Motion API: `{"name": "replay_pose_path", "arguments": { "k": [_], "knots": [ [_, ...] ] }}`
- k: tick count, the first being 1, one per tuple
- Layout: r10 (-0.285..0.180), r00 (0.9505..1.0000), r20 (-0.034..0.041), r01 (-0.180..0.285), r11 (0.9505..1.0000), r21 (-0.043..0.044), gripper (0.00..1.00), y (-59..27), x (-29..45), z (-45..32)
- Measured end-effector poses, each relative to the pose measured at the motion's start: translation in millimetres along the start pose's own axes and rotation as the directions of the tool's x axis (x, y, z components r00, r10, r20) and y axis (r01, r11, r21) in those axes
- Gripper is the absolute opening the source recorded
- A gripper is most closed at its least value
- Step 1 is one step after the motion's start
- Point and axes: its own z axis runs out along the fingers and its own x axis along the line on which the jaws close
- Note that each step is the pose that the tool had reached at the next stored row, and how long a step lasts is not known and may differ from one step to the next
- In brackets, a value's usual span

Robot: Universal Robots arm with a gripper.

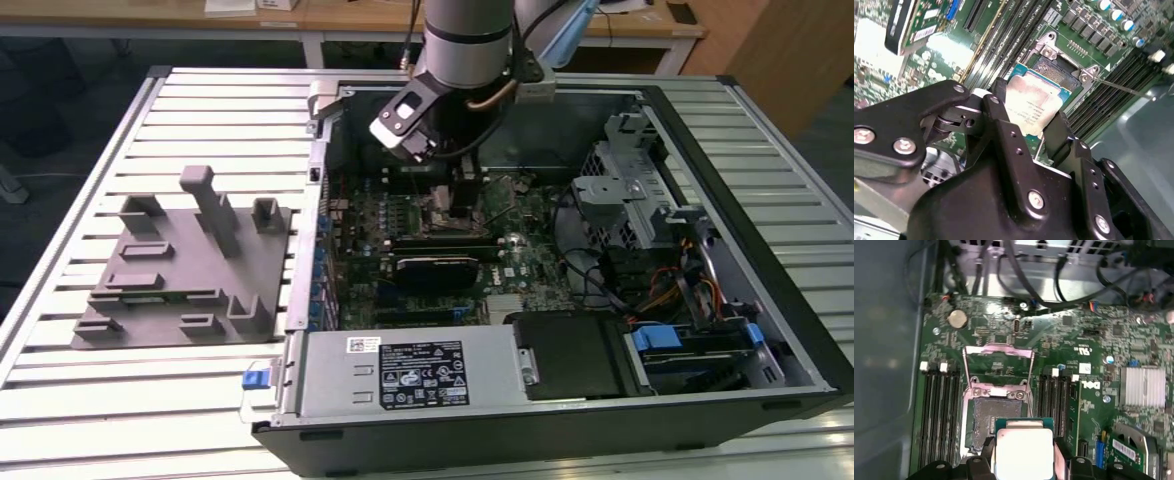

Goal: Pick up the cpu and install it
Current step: 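Place the cpu into insertion slot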

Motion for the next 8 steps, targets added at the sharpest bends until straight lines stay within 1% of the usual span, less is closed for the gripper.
{"name": "replay_pose_path", "arguments": {
  "k": [3, 5, 8],
  "knots": [
    [0.002, 1.0, 0.0003, -0.002, 1.0, 0.0001, 0.54, 0.0, 0.0, 0.3],
    [-0.008, 1.0, -0.0005, 0.008, 1.0, -0.0004, 0.54, 0.0, 0.1, 0.9],
    [-0.022, 0.9997, -0.0008, 0.022, 0.9997, -0.0068, 0.54, -0.2, 0.1, 3.0]
  ]
}}
